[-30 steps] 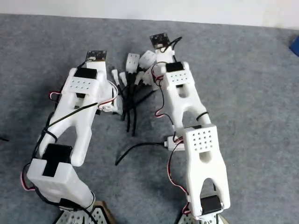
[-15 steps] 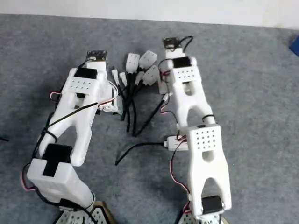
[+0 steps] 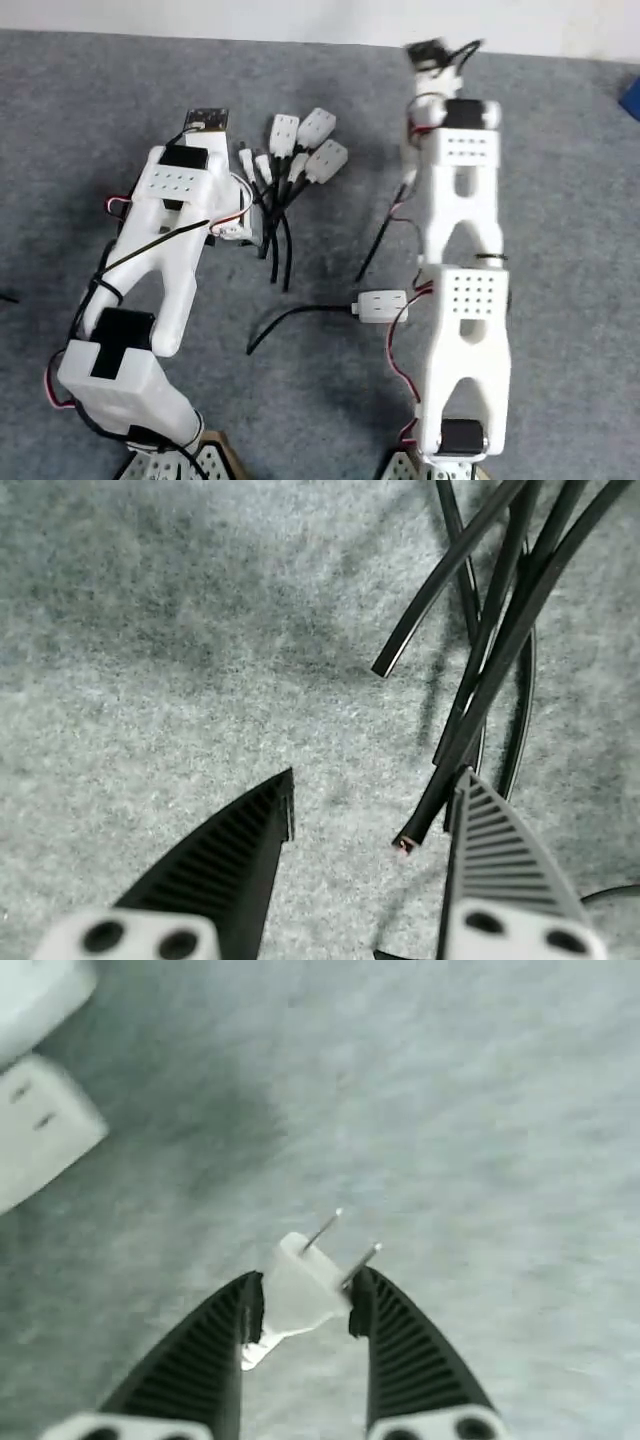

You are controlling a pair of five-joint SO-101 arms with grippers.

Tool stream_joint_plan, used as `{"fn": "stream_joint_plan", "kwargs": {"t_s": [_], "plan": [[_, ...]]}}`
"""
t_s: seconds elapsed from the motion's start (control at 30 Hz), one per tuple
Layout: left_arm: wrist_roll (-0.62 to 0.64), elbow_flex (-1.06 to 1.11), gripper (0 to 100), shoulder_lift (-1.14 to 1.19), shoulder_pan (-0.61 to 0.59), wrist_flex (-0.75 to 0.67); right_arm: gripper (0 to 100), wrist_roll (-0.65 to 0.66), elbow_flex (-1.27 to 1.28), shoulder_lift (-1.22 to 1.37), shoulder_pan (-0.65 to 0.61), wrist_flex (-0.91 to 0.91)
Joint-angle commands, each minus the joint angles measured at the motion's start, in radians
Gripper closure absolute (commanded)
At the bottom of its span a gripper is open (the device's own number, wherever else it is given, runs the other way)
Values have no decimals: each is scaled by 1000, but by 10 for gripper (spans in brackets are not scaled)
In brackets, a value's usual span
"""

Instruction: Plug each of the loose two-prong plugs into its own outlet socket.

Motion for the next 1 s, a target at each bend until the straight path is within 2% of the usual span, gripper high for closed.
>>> {"fn": "stream_joint_plan", "kwargs": {"t_s": [0.0,0.07,0.17,0.23,0.37,0.53,0.67,0.73,0.8,0.97], "plan": [[8,-2,751,-45,19,-5,993,97,-196,-24,82,94],[8,-2,751,-44,24,-6,993,163,-268,-28,102,197],[8,-2,751,-42,28,-9,993,94,-180,-90,162,191],[8,-2,751,-41,30,-11,993,49,22,-199,170,191],[8,-1,751,-41,41,-11,993,49,650,-532,122,188],[8,8,751,-41,41,-12,992,272,1320,-944,84,151],[8,8,751,-41,41,-12,992,629,1662,-1148,160,16],[8,8,751,-41,41,-12,992,796,1741,-1168,223,-64],[8,8,751,-41,39,-11,992,842,1785,-1159,265,-176],[8,8,751,-44,36,-9,992,809,1827,-1043,259,-334]]}}
